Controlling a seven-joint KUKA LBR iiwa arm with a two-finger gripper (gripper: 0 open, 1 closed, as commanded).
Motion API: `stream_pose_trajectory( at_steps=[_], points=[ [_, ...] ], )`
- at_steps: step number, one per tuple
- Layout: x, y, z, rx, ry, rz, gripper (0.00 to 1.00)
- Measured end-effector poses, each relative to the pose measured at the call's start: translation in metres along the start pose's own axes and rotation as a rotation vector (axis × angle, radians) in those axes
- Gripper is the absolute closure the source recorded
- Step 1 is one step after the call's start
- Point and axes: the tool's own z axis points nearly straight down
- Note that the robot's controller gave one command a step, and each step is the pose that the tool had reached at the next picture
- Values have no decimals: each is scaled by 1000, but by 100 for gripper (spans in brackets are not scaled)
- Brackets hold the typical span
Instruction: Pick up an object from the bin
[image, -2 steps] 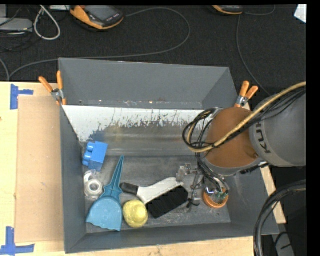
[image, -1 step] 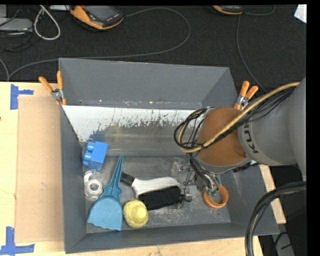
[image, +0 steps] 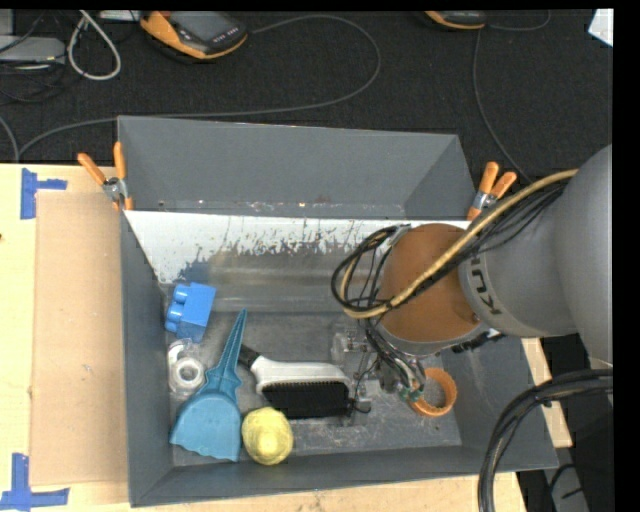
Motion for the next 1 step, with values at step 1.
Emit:
stream_pose_trajectory(
  at_steps=[1],
  points=[
    [-1, -1, 1, 0, -5, 6, 0]
  ],
)
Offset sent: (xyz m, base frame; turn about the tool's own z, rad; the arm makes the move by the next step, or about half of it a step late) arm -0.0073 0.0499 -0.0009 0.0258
